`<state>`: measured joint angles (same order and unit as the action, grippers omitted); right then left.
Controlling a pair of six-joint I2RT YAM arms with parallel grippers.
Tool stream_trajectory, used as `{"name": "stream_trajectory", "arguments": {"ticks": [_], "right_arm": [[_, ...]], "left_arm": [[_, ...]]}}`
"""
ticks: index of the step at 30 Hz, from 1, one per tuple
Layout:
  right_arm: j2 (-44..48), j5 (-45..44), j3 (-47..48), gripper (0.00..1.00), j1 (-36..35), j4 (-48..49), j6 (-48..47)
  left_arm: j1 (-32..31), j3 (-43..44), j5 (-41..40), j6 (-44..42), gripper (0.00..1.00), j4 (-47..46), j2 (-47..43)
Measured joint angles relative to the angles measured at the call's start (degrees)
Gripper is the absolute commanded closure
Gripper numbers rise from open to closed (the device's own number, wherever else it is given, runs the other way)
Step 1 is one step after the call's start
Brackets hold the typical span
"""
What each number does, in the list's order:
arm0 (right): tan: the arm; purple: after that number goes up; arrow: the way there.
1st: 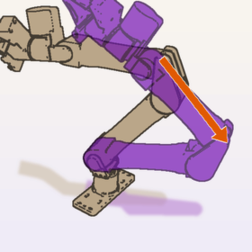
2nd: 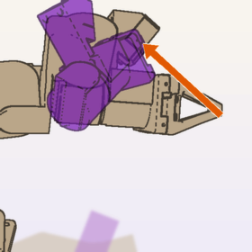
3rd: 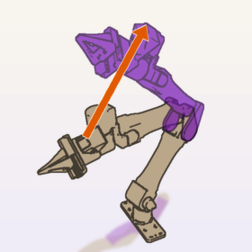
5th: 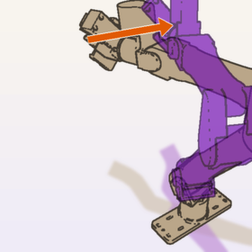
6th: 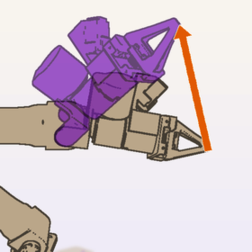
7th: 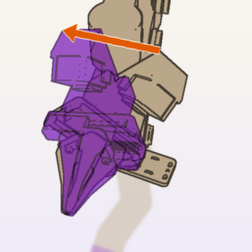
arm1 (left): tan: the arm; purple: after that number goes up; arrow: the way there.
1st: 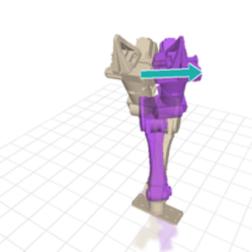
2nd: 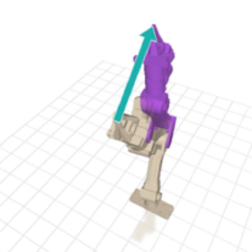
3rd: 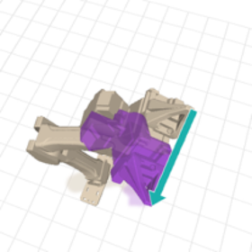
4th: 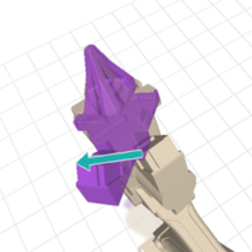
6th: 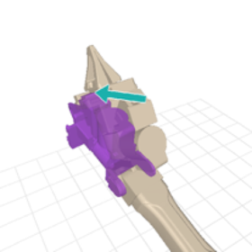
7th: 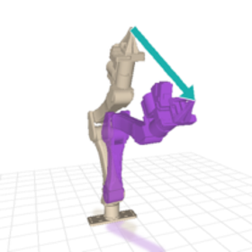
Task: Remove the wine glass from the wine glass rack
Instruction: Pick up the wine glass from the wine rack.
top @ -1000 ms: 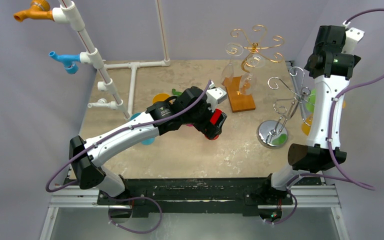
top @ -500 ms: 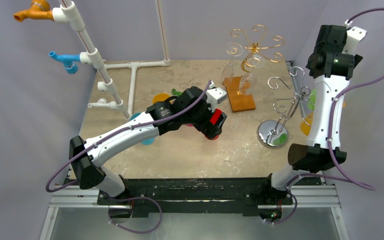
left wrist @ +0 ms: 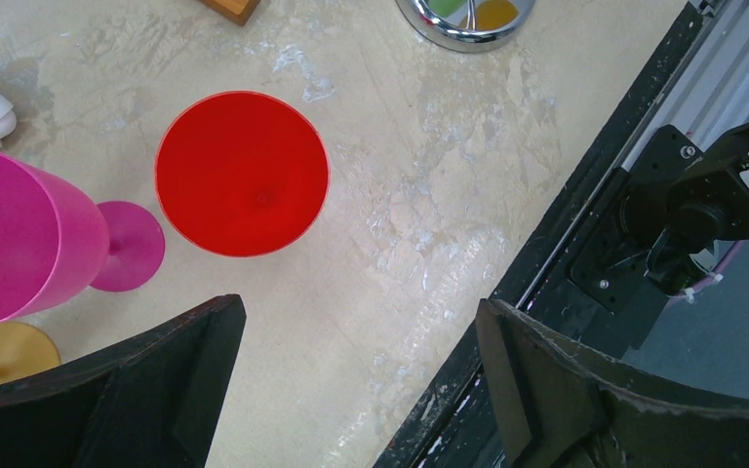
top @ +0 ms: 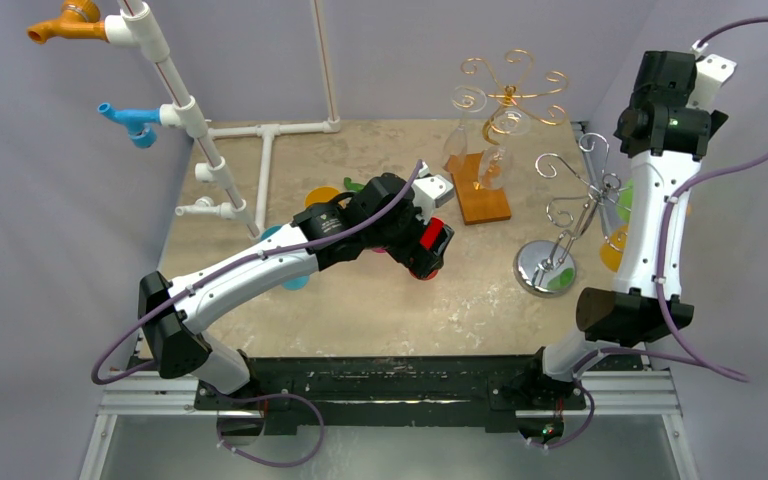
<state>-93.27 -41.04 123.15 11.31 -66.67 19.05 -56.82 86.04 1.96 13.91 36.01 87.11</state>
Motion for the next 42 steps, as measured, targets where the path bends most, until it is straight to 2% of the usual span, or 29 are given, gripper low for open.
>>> {"name": "stream_trajectory", "arguments": {"ticks": [17, 42], "right_arm": [[5.18, 0.94, -4.59, 0.57, 0.0, 1.2, 0.42], [6.19, 13.4, -5.88, 0.59, 0.0, 2.08, 0.61]], "left_arm": [[0.0, 0.0, 0.42, 0.0, 0.03, 0.0, 0.0], [0.0, 0.0, 0.39, 0.0, 0.03, 0.0, 0.0]]}}
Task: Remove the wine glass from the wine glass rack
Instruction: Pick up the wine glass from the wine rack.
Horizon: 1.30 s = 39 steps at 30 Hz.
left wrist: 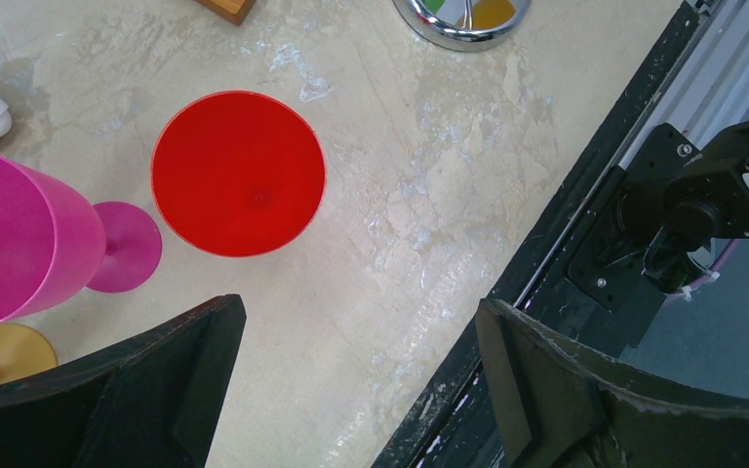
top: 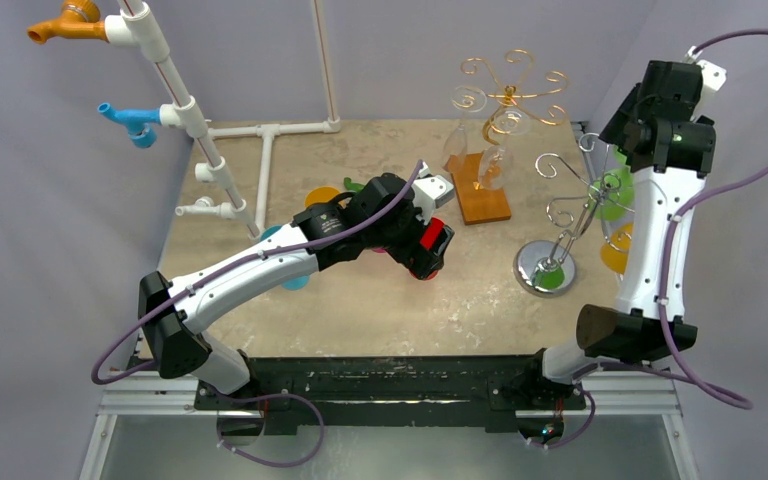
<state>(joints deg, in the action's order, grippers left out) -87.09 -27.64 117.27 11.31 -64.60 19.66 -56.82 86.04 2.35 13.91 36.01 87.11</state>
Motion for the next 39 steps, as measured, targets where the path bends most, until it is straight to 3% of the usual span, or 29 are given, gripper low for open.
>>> {"name": "stream_trajectory", "arguments": {"ticks": [25, 39], "right_arm": [[-10.78, 1.68, 10.32, 0.58, 0.0, 2.86, 0.2], [-12.2, 1.73, 16.13, 0.58, 0.0, 6.4, 0.17]], "left_arm": [[0.0, 0.76, -0.92, -0.02, 0.03, 0.37, 1.2], [0.0, 2.01, -1.36, 0.02, 0.03, 0.68, 2.25]]}}
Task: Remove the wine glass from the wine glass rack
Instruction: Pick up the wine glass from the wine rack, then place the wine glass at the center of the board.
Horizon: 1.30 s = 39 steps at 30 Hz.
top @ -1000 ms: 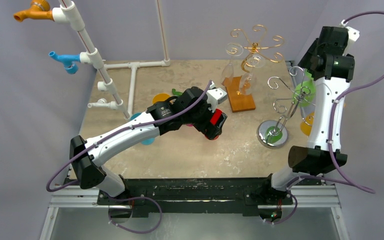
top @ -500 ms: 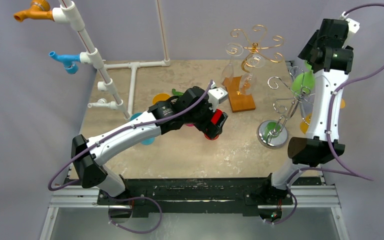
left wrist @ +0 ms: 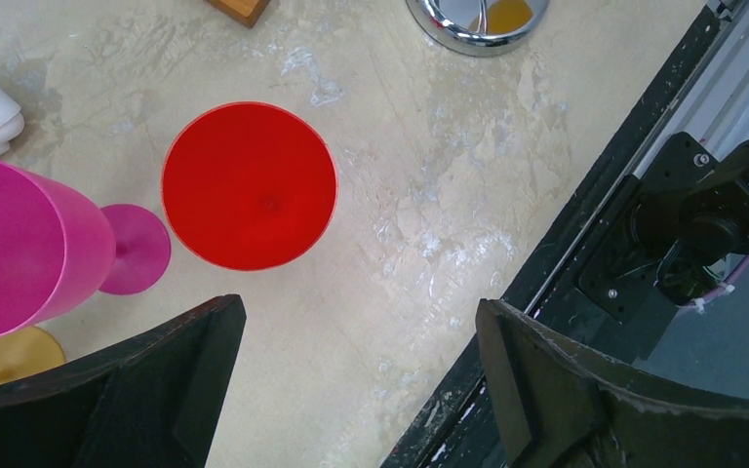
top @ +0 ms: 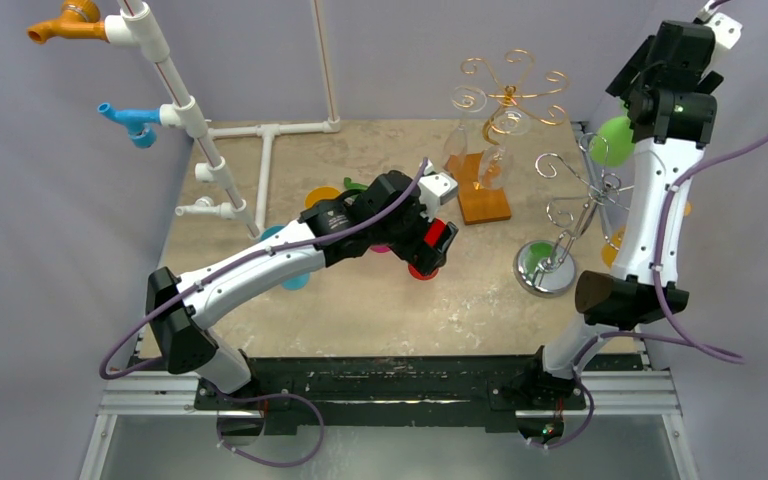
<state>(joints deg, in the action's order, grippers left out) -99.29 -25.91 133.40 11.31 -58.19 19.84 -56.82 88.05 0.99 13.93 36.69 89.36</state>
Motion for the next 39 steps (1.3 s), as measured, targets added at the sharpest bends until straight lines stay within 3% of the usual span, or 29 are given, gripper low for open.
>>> {"name": "stream_trajectory", "arguments": {"ticks": [16, 29, 39], "right_arm": [[4.13, 2.95, 1.51, 0.59, 0.0, 7.8, 0.33], [14.32, 9.07, -1.22, 0.59, 0.0, 13.27, 5.51], [21.35, 22.75, -7.28, 0.58, 0.0, 15.32, 12.87]], "left_arm": [[0.0, 6.49, -0.35, 1.77, 0.04, 0.22, 1.88], [0.5, 20.7, -1.16, 5.81, 0.04, -5.16, 5.16], [10.84, 24.52, 13.18, 14.95, 0.04, -19.65, 8.9]]}}
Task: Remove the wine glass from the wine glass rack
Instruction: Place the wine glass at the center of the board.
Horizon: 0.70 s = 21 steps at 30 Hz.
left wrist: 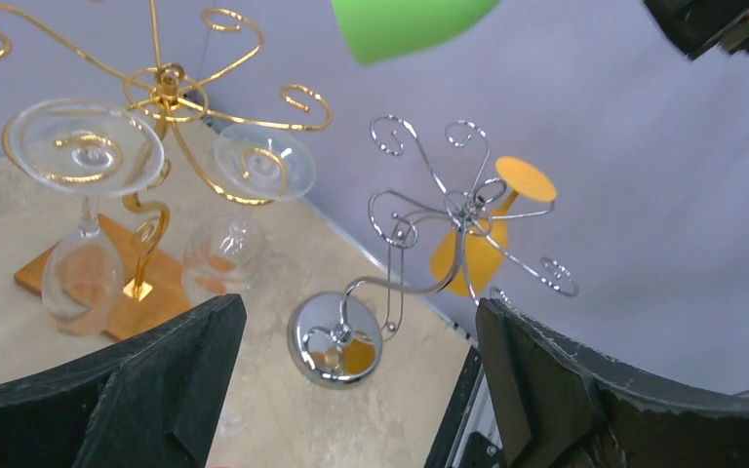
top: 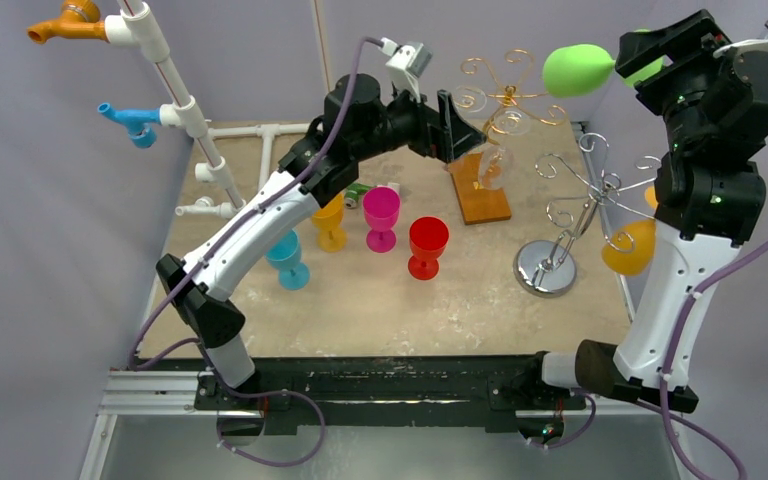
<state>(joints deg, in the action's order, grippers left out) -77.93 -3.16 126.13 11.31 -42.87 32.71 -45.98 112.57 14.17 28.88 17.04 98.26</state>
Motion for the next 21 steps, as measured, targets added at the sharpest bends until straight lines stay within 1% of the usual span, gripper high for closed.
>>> {"name": "stream_trajectory", "arguments": {"ticks": [5, 9, 13, 16, 19, 21], "right_arm": [[1.64, 9.22, -3.32, 0.58, 0.0, 1.7, 4.33], [1.86, 17.03, -5.57, 0.58, 0.0, 4.17, 8.0], [1.03, 25.24, -5.79, 0.58, 0.0, 6.38, 11.32], [0.66, 30.25, -6.56, 0.58, 0.0, 8.61, 13.29], [0.61, 34.14, -8.35, 0.58, 0.0, 11.08, 15.45], [0.61, 36.39, -9.97, 0.58, 0.0, 12.94, 16.98]], "left_arm": [[4.46, 0.98, 7.32, 5.33, 0.05, -8.04, 2.6], [7.72, 0.83, 14.19, 11.8, 0.07, -15.87, 4.81], [11.74, -2.89, 19.74, 19.39, 0.09, -26.97, 5.18], [14.34, -5.25, 22.82, 25.14, 0.11, -34.8, 5.44], [16.06, -6.21, 24.81, 29.75, 0.13, -40.65, 6.1], [16.46, -6.73, 25.97, 32.35, 0.16, -43.82, 6.4]]}}
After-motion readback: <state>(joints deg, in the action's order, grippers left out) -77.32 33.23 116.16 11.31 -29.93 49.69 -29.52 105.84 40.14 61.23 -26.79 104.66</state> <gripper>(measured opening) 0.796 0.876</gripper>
